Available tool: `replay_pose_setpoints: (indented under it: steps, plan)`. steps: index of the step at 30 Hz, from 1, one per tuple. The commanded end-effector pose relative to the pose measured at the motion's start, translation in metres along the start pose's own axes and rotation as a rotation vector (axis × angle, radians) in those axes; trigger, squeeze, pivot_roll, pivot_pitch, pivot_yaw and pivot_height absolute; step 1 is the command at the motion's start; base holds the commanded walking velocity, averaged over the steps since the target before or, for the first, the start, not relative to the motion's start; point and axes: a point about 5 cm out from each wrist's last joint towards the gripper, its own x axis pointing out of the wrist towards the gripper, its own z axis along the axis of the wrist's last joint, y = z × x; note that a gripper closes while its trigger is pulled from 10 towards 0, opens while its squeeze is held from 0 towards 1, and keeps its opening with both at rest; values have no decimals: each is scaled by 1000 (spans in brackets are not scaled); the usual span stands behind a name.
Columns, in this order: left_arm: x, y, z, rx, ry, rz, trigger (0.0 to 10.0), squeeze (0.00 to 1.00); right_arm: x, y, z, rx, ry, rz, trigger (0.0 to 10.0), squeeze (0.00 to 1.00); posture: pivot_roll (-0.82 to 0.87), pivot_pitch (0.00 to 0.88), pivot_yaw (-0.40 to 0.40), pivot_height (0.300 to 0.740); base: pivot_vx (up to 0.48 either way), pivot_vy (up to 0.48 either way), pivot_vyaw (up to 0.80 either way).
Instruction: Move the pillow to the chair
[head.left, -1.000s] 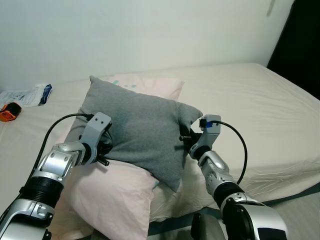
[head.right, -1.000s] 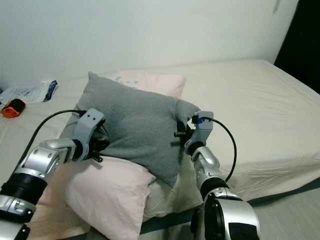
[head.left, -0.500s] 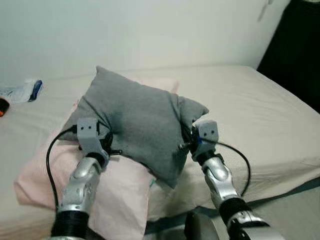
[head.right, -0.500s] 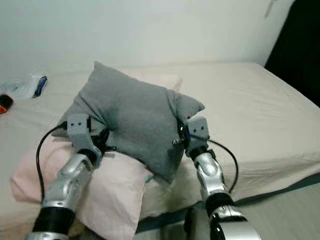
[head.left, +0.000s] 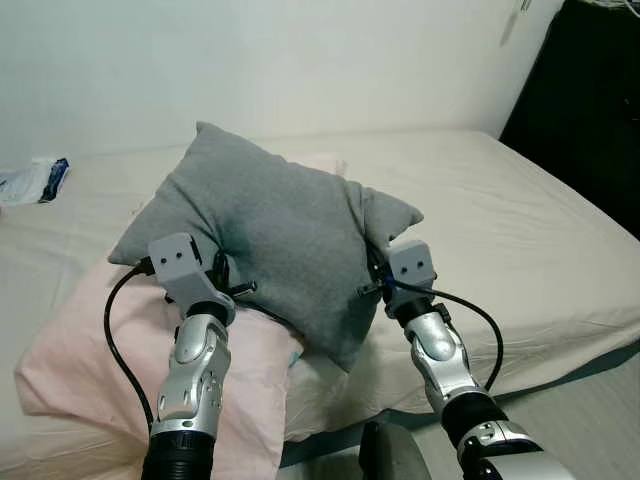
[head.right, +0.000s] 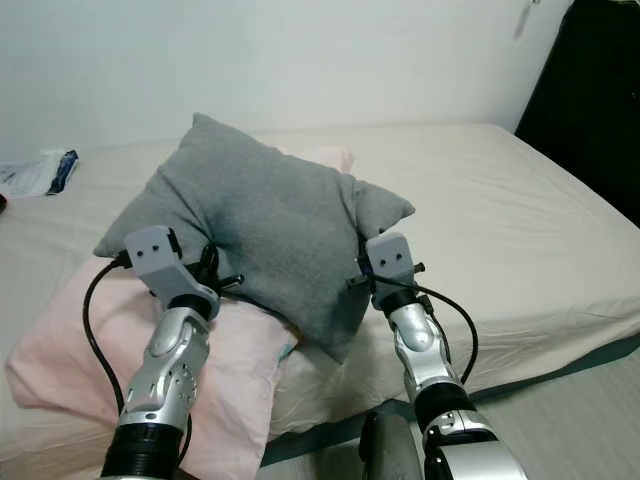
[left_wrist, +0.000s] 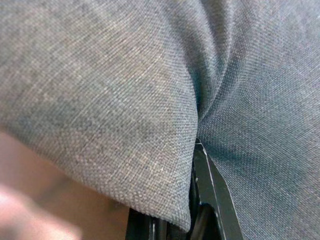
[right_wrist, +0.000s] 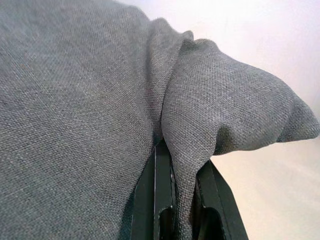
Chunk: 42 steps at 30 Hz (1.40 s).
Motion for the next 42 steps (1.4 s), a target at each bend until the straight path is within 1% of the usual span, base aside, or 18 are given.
replay_pose_setpoints:
  steps: [1,3,6,8,9,12,14,15,17,19,22,23,25,30,33,35,39,42]
  plan:
    - [1,-4,-2,46,15,-2,10000,0,-3,1,-8,19,50,-8,10000,0,50,0,-108,558,0,0,0]
    - [0,-4,-5,150,17,-21,10000,0,-5,4,-7,16,26,9,10000,0,55,0,-109,558,0,0,0]
    - [-1,-3,-8,155,45,-25,10000,0,-7,6,-7,31,14,18,10000,0,55,0,-108,558,0,0,0]
    - [-2,-3,-10,93,74,-61,10000,0,-8,7,-7,19,7,27,10000,0,57,0,-109,558,0,0,0]
    - [-2,-3,-9,90,68,-68,10000,0,-8,7,-7,15,5,27,10000,0,56,0,-107,558,0,0,0]
    - [-1,-2,-7,163,24,-71,10000,0,-8,6,-8,20,24,12,10000,0,57,0,-108,558,0,0,0]
    - [-1,-2,-7,163,24,-71,10000,0,-8,6,-8,20,24,12,10000,0,57,0,-108,558,0,0,0]
    - [0,-1,-6,184,10,-71,10000,0,-8,6,-9,23,31,10,10000,0,57,0,-108,558,0,0,0]
    - [-2,-5,-9,212,12,-103,10000,0,-12,12,-22,91,129,32,10000,0,57,0,-104,558,0,0,0]
    - [-5,-1,-19,278,37,-105,10000,0,-18,17,-32,130,184,45,10000,0,62,0,-97,558,0,0,0]
    - [-7,1,-23,305,44,-102,10000,0,-20,18,-35,135,194,46,10000,0,62,0,-97,558,0,0,0]
    - [-8,5,-26,328,51,-94,10000,0,-22,17,-36,152,196,40,10000,0,56,0,-104,558,0,0,0]
    - [-10,10,-22,411,19,-111,10000,0,-23,18,-32,219,159,44,10000,0,61,0,-109,568,0,0,0]
    - [-5,17,-13,364,-9,-77,10000,0,-23,18,-30,189,146,65,10000,0,67,0,-111,582,0,0,0]
    - [-4,13,-12,359,-6,-98,10000,0,-23,18,-31,185,154,68,10000,0,70,0,-110,592,0,0,0]
    - [-5,3,-16,365,-7,-131,10000,0,-24,18,-32,191,161,69,10000,0,73,0,-111,607,0,0,0]
    - [-6,-1,-19,363,-6,-136,10000,0,-24,18,-32,195,161,69,10000,0,71,0,-108,622,0,0,0]
    - [-5,-4,-19,347,-7,-130,10000,0,-24,16,-33,225,164,35,10000,0,71,0,-109,632,0,0,0]
